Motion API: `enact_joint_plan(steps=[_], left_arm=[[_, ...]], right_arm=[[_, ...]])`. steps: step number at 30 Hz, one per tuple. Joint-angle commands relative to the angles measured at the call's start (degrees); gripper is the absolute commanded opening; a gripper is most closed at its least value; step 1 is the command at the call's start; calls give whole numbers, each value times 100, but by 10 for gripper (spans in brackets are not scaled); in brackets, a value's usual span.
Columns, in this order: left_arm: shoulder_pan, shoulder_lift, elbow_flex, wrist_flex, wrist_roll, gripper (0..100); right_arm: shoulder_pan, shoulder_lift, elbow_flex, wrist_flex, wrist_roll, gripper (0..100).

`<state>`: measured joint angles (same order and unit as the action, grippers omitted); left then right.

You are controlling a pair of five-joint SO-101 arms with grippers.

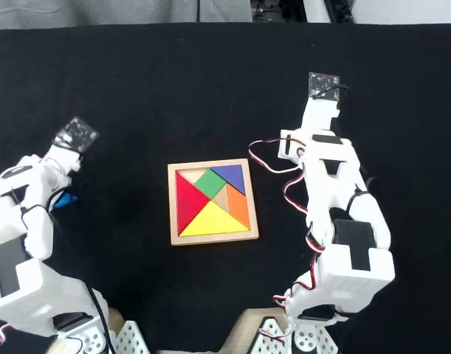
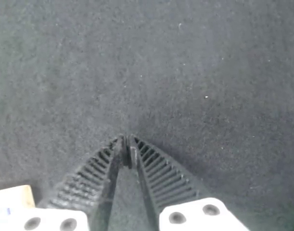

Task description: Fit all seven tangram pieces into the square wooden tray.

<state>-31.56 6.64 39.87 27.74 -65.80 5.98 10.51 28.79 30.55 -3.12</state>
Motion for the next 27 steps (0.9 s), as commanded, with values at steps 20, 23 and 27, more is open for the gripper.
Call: enact_joint_plan(steps=[20, 23, 27], left_arm=[[-1068, -5266, 2088, 1389, -176, 30], [-567, -5556, 1886, 2637, -1108, 29], [-31, -5020, 822, 4000, -1213, 30]], right_arm=[[-88, -48, -207, -79, 53, 12], [-88, -48, -198, -79, 53, 12], [-88, -48, -189, -79, 53, 12]])
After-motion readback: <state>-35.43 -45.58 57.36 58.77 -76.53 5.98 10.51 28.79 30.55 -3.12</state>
